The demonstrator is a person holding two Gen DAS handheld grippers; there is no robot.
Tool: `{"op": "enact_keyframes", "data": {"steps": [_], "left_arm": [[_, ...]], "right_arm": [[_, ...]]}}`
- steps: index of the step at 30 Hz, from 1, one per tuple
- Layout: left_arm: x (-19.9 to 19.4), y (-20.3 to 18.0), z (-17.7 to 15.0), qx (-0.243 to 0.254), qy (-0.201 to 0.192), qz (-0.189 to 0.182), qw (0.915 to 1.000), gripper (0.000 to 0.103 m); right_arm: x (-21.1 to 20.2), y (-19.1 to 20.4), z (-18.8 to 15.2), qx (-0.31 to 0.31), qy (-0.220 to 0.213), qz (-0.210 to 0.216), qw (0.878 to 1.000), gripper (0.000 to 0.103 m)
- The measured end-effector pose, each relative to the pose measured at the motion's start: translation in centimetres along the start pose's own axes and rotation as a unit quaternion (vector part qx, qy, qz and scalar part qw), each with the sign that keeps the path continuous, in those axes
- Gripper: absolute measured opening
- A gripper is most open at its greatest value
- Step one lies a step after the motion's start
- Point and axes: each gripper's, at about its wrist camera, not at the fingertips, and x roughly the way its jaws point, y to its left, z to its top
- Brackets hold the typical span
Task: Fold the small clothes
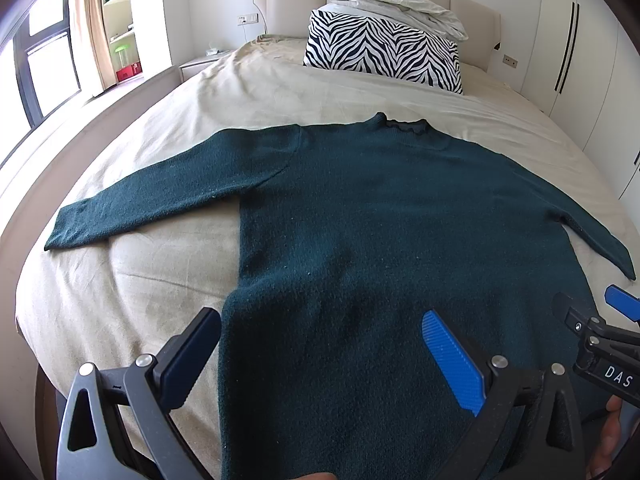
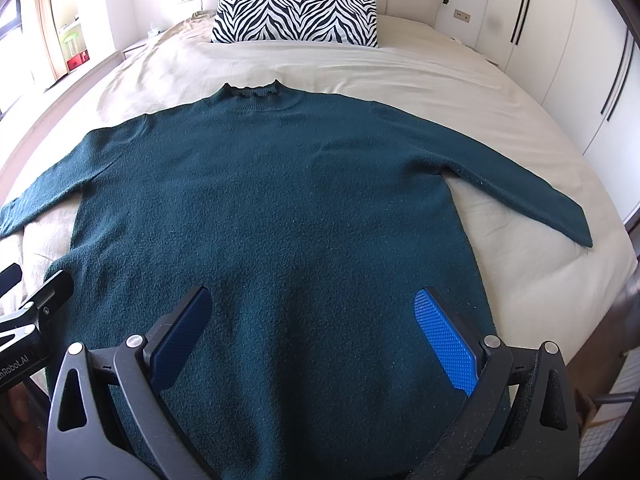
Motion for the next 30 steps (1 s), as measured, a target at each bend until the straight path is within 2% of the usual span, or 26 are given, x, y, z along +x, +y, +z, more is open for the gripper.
{"op": "enact_keyframes", "data": {"steps": [23, 27, 30], "left_arm": [[0.7, -0.6, -0.5, 0.004, 0.012, -0.002, 0.9999, 0.103], [0.7, -0.9, -0.4, 0.006, 0.006, -0.009, 0.9999, 0.103], [0.9, -1.0, -0.1, 0.000, 0.012, -0.024, 0.9996, 0.103]], "right_arm": [[0.5, -0.2, -0.2, 0.003, 0.006, 0.004, 1.000, 0.103], [0.6, -0.9, 0.0, 0.012, 0.005, 0.014, 1.000, 0.103], [0.3, -2.8, 0.4, 0.038, -0.008, 0.045, 0.998, 0.103]]}}
